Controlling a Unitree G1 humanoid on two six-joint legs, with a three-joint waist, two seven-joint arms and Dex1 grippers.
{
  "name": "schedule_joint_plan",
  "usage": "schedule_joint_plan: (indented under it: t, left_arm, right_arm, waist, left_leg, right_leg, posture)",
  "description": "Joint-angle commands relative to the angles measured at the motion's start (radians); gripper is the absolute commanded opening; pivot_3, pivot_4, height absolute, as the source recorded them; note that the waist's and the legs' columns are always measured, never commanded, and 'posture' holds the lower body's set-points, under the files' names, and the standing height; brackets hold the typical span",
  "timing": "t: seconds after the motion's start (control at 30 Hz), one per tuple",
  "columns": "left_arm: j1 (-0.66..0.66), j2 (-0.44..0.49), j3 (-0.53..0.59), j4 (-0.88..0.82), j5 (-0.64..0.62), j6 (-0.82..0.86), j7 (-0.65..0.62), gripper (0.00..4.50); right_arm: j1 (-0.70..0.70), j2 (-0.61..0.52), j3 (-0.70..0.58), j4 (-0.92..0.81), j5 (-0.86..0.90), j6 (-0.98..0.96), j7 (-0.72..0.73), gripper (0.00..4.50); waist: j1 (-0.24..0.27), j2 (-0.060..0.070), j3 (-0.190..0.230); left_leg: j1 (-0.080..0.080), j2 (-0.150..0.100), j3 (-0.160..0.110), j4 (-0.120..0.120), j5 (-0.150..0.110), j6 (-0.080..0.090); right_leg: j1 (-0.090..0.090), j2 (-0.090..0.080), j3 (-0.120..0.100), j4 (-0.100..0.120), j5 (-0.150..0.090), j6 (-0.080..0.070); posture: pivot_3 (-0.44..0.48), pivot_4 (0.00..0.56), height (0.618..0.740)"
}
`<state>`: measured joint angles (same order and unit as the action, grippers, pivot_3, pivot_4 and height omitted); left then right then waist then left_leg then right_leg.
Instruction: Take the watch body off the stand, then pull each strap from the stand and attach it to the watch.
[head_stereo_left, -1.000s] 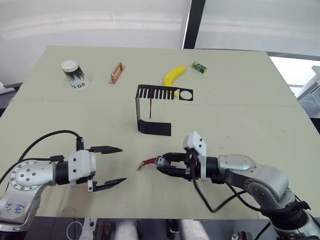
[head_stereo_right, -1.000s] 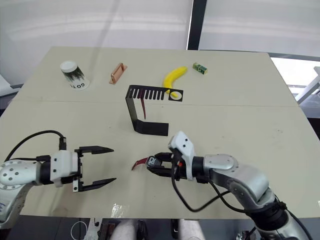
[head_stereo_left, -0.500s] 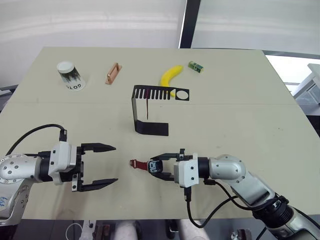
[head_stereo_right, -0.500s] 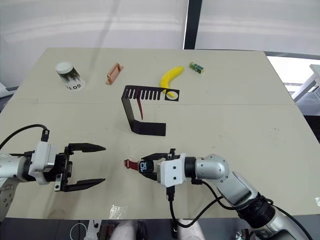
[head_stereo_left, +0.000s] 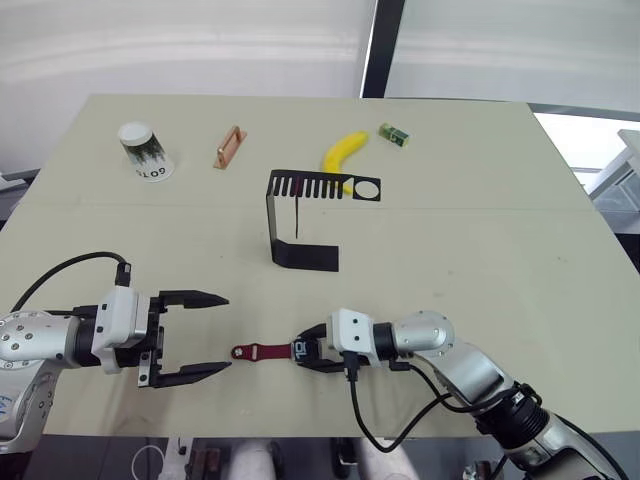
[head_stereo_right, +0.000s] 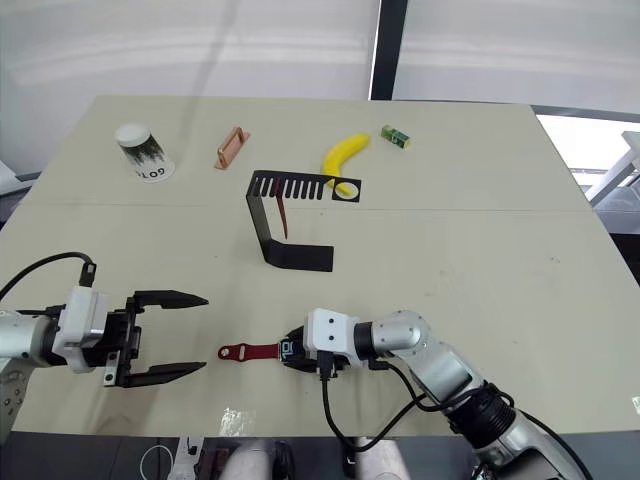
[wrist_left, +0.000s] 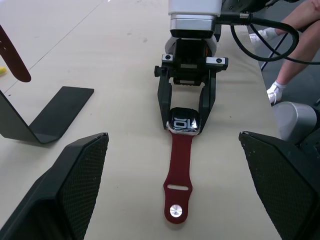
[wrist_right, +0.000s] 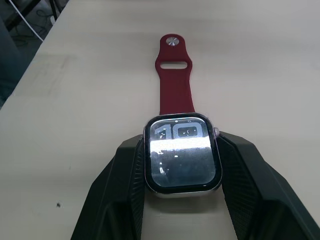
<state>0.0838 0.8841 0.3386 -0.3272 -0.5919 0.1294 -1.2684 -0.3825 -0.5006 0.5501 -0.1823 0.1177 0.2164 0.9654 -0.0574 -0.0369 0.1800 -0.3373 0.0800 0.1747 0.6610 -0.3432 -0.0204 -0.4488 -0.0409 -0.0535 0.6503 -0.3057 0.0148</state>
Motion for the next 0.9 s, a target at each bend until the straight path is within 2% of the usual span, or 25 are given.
schedule_joint_plan:
  t: [0.03,0.13,0.23,0.33,0.47,0.63,0.77,0.9]
  left_arm:
    - [0.009,0.002,0.029,-0.031,-0.018,-0.009,-0.002,4.50]
    - [0.009,-0.001,0.026,-0.030,-0.013,-0.010,0.001,4.50]
    - [0.005,-0.005,0.018,-0.020,-0.002,-0.019,0.003,4.50]
    - [0.003,-0.011,0.017,-0.005,0.010,-0.033,0.006,4.50]
    - [-0.006,-0.023,0.023,0.053,0.037,-0.072,0.015,4.50]
    - [-0.017,-0.044,0.034,0.148,0.071,-0.115,0.044,4.50]
    - [-0.008,-0.065,0.083,0.219,0.085,-0.132,0.102,4.50]
    - [0.004,-0.119,0.155,0.328,0.118,-0.181,0.214,4.50]
  right_arm:
    - [0.008,0.001,-0.011,0.015,-0.016,-0.024,0.017,1.61]
    - [0.012,0.007,-0.020,0.017,-0.001,-0.003,0.024,1.61]
    - [0.018,-0.013,-0.049,-0.014,0.041,0.005,0.058,3.21]
    - [0.032,-0.043,-0.109,-0.030,0.044,-0.052,0.052,4.47]
    - [0.107,-0.112,-0.263,-0.104,0.121,-0.099,0.058,4.47]
    - [0.273,-0.203,-0.511,-0.162,0.256,-0.179,0.096,4.47]
    - [0.428,-0.263,-0.706,-0.121,0.237,-0.221,0.052,4.47]
    - [0.570,-0.223,-0.939,-0.003,0.256,-0.289,-0.036,4.47]
  waist:
    - [-0.002,0.000,0.000]
    - [0.000,0.000,0.000]
    - [0.001,0.000,0.000]
    - [0.001,0.000,0.000]
    - [0.004,0.000,0.000]
    - [0.008,0.000,0.000]
    - [0.010,0.000,0.000]
    - [0.011,-0.001,0.000]
  left_leg:
    - [0.000,0.000,0.000,0.000,0.000,0.000]
    - [0.001,0.000,0.000,0.000,0.000,-0.001]
    - [0.002,0.000,0.000,0.000,0.000,-0.001]
    - [0.001,0.000,0.000,0.000,0.000,-0.001]
    - [0.001,0.000,-0.001,0.000,0.000,-0.001]
    - [0.001,0.000,-0.001,0.000,-0.001,-0.001]
    - [0.002,0.000,-0.001,0.000,-0.001,-0.001]
    - [0.003,0.000,0.000,0.000,-0.001,-0.001]
  right_leg:
    - [0.000,0.000,0.000,0.000,0.000,0.000]
    - [0.000,0.000,0.000,0.002,-0.001,-0.001]
    - [0.000,0.000,0.000,0.003,-0.001,-0.001]
    - [0.000,0.000,0.000,0.003,-0.001,-0.001]
    - [0.000,0.000,0.000,0.003,-0.001,-0.001]
    - [0.001,0.000,0.000,0.002,-0.001,-0.001]
    - [0.001,0.000,0.000,0.002,-0.001,-0.001]
    - [0.001,0.000,0.000,0.002,-0.001,-0.001]
  posture:
    - [0.000,0.150,0.729]
    - [0.000,0.150,0.729]
    - [0.000,0.150,0.729]
    - [0.000,0.150,0.729]
    - [0.000,0.150,0.729]
    - [0.000,0.150,0.729]
    - [0.000,0.150,0.729]
    - [0.000,0.150,0.729]
